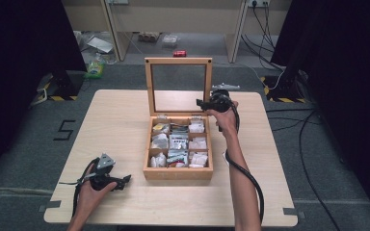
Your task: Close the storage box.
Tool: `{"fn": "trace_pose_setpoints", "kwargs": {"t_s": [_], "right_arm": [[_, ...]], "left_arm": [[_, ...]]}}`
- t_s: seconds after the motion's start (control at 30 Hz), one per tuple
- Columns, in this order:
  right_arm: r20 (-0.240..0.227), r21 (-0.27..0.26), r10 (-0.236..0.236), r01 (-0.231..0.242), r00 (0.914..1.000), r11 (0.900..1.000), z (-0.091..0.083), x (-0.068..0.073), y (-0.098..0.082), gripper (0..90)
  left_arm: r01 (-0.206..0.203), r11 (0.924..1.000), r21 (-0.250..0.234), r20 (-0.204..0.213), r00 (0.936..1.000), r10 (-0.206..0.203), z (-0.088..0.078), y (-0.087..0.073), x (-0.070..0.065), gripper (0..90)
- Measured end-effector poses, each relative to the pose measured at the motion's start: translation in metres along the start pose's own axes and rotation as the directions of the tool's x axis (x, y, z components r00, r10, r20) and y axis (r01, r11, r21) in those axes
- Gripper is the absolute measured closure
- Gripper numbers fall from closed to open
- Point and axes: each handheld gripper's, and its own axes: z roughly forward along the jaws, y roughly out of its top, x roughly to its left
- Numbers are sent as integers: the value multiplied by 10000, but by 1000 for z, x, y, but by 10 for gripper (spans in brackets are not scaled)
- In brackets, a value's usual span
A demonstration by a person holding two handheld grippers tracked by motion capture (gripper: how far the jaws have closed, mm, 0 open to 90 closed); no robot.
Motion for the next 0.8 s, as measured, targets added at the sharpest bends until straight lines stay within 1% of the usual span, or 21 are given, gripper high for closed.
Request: {"fn": "trace_pose_setpoints", "kwargs": {"t_s": [0.37,0.5,0.53,0.8], "right_arm": [[-59,-112,-495,494,9988,9987,-5,1,-3,498],[-89,-157,-555,554,9984,9983,-7,2,-4,496],[-69,-194,-637,635,9979,9978,-8,2,-4,496],[-180,-352,-697,690,9974,9970,-13,4,-7,491]], "left_arm": [[-6,10000,2,3,10000,6,0,0,0,2],[-4,10000,4,-6,10000,4,0,0,0,2],[-8,10000,11,-2,10000,8,0,0,0,2],[-6,10000,8,-2,10000,6,0,0,0,2]]}}
